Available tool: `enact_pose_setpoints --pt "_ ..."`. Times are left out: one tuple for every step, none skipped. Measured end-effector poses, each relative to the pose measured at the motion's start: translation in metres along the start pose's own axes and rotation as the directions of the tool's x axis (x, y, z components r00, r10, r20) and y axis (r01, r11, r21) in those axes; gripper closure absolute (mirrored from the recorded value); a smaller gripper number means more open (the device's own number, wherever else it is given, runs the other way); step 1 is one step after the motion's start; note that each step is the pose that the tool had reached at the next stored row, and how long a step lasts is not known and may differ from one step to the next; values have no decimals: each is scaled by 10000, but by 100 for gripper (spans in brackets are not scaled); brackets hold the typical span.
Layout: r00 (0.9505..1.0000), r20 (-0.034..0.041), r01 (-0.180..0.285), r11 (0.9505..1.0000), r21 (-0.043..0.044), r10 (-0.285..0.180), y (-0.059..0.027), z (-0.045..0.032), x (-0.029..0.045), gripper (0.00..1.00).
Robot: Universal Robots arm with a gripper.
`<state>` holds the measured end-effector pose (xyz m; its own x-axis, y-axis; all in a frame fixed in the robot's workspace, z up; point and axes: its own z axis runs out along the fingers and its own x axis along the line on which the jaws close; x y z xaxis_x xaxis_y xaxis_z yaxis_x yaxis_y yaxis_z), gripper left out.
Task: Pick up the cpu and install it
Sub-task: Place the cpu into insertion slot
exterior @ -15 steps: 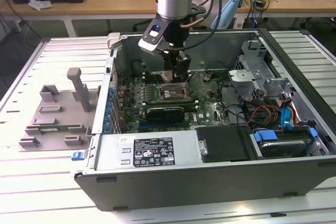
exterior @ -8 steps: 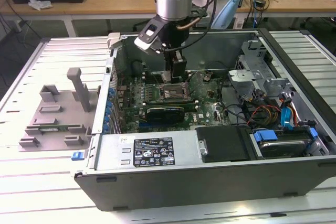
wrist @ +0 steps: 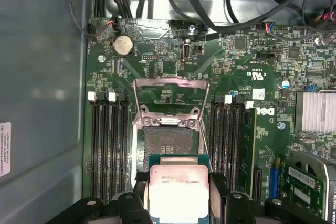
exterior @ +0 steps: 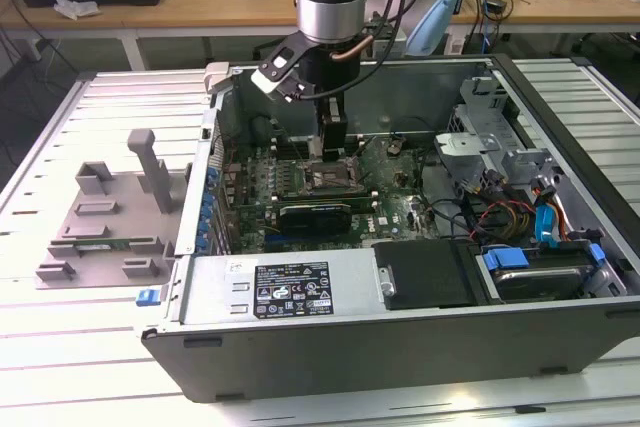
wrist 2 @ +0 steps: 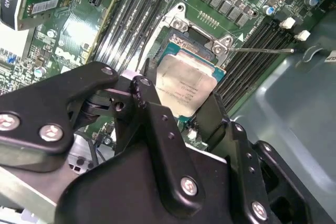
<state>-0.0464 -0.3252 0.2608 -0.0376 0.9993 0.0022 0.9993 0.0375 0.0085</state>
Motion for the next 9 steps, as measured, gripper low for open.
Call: enact_pose_setpoints --pt "10000 8 4 9999 -128 -4 0 7 0 46" --pt "10000 13 3 9997 -256 -3 -1 12 0 46" --pt "10000 16 5 9993 -373 -4 -2 18 0 46" --pt "10000 19 4 9991 -423 -4 -2 23 0 46" --pt "10000 22 5 9991 -423 -4 -3 23 0 46" --pt "10000 20 5 9991 -424 -4 -2 25 0 46" --pt "10000 19 5 9991 -425 -4 -2 26 0 46" --pt "10000 16 5 9991 -426 -5 -2 30 0 46" --pt "10000 16 5 9991 -426 -5 -2 37 0 46"
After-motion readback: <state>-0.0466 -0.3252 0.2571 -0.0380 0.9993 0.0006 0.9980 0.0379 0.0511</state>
